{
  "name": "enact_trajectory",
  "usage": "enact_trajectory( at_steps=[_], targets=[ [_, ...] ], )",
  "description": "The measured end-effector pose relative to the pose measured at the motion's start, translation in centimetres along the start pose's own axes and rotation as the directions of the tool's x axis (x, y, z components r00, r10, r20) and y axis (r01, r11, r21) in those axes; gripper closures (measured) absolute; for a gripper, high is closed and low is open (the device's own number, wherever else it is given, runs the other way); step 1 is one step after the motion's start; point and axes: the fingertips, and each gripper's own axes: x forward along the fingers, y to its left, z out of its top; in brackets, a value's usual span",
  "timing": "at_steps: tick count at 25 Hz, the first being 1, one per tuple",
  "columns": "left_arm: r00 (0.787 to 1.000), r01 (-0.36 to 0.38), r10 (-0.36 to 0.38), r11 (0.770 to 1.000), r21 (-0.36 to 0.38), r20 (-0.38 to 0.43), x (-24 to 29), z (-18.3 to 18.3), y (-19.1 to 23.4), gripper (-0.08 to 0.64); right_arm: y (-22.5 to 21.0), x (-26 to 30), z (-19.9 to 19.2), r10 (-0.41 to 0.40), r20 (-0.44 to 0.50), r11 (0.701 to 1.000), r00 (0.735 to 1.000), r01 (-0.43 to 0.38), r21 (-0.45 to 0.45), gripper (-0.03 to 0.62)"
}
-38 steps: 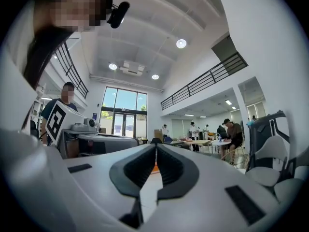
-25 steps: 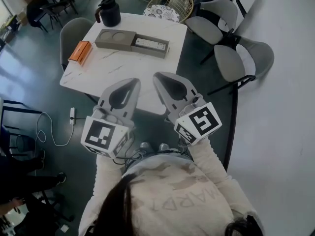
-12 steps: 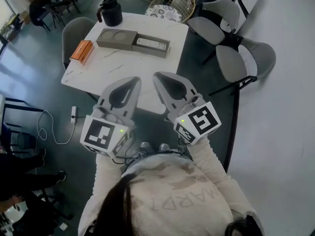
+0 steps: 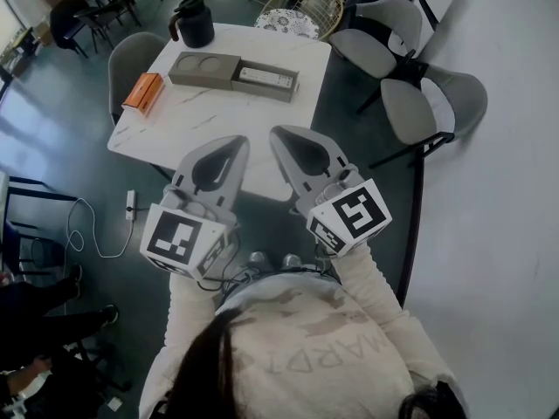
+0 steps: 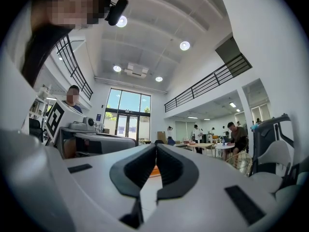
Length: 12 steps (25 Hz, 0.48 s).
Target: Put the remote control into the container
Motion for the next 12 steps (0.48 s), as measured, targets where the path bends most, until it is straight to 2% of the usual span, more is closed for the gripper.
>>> enact_trajectory(
  at_steps=[12],
  targets=[
    [1.000,0.008,-0.008,1.000,-0.005,0.009,-0.24,0.31,-0.25,0.548,0.29,-0.18,0.16,-0.001,0.002,1.000,1.000,0.001,-0.002,0.574]
  ],
)
